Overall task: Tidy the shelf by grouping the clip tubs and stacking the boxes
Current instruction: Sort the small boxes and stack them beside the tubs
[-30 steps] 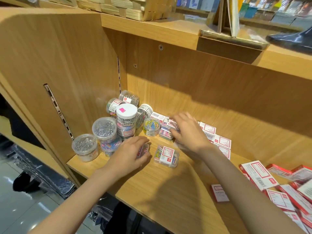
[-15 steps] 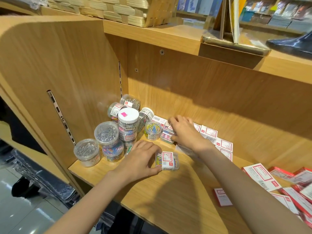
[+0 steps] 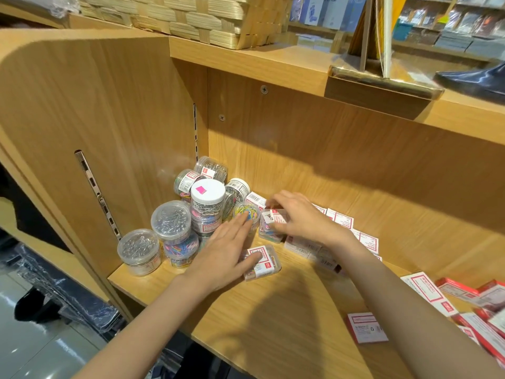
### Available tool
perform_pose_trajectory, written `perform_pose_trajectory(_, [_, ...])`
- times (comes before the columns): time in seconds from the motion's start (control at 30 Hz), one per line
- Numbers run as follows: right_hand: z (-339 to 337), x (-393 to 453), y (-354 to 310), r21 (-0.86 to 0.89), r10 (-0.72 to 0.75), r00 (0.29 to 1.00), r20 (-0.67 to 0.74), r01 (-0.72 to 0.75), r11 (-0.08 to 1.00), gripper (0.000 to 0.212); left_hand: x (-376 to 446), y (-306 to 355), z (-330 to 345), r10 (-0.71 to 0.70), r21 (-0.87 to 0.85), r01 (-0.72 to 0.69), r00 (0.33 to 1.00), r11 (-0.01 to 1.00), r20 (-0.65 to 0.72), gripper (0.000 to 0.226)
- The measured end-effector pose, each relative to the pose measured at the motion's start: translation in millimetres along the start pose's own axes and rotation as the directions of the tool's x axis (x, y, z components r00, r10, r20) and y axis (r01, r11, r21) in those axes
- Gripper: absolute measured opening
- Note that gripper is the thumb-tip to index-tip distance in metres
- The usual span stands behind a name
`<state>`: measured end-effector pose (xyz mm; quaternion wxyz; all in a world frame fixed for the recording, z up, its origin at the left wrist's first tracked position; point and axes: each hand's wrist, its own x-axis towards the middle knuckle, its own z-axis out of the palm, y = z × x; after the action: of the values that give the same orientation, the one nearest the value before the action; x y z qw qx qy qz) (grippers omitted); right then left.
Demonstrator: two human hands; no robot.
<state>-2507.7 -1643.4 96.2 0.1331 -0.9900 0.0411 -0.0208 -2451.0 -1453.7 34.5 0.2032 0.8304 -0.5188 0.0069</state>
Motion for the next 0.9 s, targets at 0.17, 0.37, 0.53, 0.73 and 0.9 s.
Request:
perform_pose_trajectory(0.17, [10, 38, -28, -0.115, 0.200, 0.976, -0.082, -0.209, 0.971, 0.022, 5, 5, -1, -0.053, 0.093, 0.053, 0.999, 0.994, 0.006, 0.076])
perform_pose_trajectory(0.37, [18, 55, -33, -0.013, 0.374, 0.914, -0.160, -0.380, 0.925, 0.009, -4, -3, -5, -0.069, 0.061, 0.071, 0.997, 0.996, -0.025, 0.064])
perform_pose_trajectory(0.53, [16, 45, -34, 0.165, 0.322, 0.905, -0.278, -0.285, 0.944, 0.023, -1, -2, -8, -0.079, 0.044, 0.081, 0.996, 0.996, -0.048, 0.068])
perform_pose_trajectory(0.73, [-31, -9, -21, 0.613, 0.456, 0.832, -0.317, -0.187, 0.768, 0.017, 6, 13, -4, -0.041, 0.025, 0.045, 0.989, 0.999, -0.144, 0.048])
perform_pose_trajectory(0.9, [-48, -81, 22, 0.782, 0.624, 0.734, -0.269, -0.212, 0.586, 0.014, 24, 37, 2, 0.033, -0.097, -0.052, 0.981, 0.994, -0.192, 0.047])
